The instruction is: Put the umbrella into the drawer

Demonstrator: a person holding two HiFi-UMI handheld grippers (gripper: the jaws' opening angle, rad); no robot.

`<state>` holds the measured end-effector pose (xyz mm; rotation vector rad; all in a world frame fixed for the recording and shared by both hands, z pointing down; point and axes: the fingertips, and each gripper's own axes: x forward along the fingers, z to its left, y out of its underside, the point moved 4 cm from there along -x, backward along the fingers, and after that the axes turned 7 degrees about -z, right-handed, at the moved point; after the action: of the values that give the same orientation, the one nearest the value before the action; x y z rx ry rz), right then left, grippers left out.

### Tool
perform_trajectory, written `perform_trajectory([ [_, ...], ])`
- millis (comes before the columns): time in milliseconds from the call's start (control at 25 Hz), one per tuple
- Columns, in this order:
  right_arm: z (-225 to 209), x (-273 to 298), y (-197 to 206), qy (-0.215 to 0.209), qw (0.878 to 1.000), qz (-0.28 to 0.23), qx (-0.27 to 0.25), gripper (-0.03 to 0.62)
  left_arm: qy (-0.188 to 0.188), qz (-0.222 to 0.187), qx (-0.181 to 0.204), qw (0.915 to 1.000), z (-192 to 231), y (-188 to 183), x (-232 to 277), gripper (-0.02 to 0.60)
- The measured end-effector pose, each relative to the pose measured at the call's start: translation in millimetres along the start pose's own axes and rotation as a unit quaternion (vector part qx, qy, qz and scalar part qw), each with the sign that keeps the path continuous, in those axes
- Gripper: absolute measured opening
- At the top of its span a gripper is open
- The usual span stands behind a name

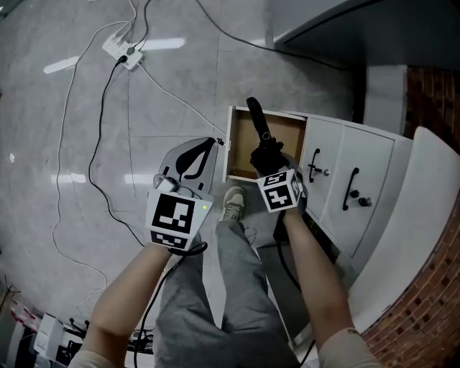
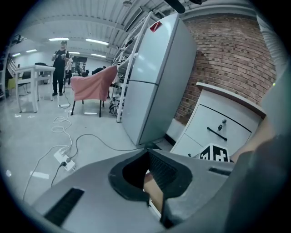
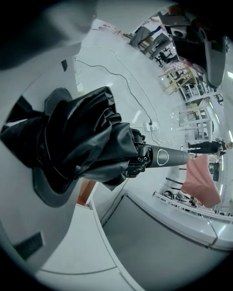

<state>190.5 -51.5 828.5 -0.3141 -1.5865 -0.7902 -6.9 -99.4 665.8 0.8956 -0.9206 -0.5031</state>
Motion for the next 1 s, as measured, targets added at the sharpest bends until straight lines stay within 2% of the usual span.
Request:
perform_trajectory([
  [320,-4,78,44,-0.001,0.996,0.066,-0.06,0.273,0.004,0.035,-0.017,0.9992,19,65,36,0.008],
  [640,-13,146,86,-0.004,0.989,0.129,-0.077,0.275,0.024,0.07,-0.013,0.9972,19,137,74,0.008],
  [880,-22,180,98,-0.006,0.981,0.178,-0.072,0.275,0.02,0.078,-0.022,0.9965,21,170,85,0.008],
  [1000,-22,181,98,-0.015,0.981,0.182,-0.072,0.275,0.014,0.079,-0.029,0.9964,26,179,90,0.008],
])
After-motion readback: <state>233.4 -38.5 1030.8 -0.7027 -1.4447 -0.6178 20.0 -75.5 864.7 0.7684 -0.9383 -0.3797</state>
